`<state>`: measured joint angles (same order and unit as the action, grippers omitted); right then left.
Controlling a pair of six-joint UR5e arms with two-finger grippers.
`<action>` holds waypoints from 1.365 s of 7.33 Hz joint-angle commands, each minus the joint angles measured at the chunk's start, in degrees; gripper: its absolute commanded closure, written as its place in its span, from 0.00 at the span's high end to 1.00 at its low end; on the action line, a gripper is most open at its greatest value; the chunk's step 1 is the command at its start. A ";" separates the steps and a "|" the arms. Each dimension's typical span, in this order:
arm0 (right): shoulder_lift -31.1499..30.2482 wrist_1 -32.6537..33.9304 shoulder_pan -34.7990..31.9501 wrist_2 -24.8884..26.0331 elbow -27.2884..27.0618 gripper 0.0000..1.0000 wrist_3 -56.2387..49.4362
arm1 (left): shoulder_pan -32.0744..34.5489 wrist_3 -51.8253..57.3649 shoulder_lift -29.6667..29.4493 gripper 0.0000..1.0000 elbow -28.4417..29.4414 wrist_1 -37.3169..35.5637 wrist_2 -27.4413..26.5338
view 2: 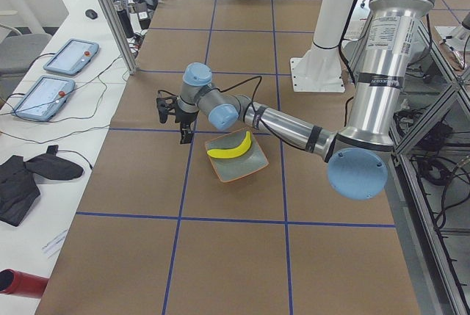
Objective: Transfer all bananas from basket to plate
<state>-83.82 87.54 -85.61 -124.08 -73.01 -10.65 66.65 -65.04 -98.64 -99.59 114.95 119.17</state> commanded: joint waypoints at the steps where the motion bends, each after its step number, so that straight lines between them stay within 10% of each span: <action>1: -0.20 0.00 0.01 0.07 0.06 0.69 0.19 | -0.03 -0.09 0.03 1.00 -0.08 0.01 0.01; 10: -1.34 0.00 0.01 0.42 0.68 0.61 -0.07 | -0.47 -0.09 0.03 1.00 -0.43 -0.08 -0.08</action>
<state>-84.66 87.54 -85.60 -123.67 -72.28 -10.64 66.23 -65.13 -98.67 -99.89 114.95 119.10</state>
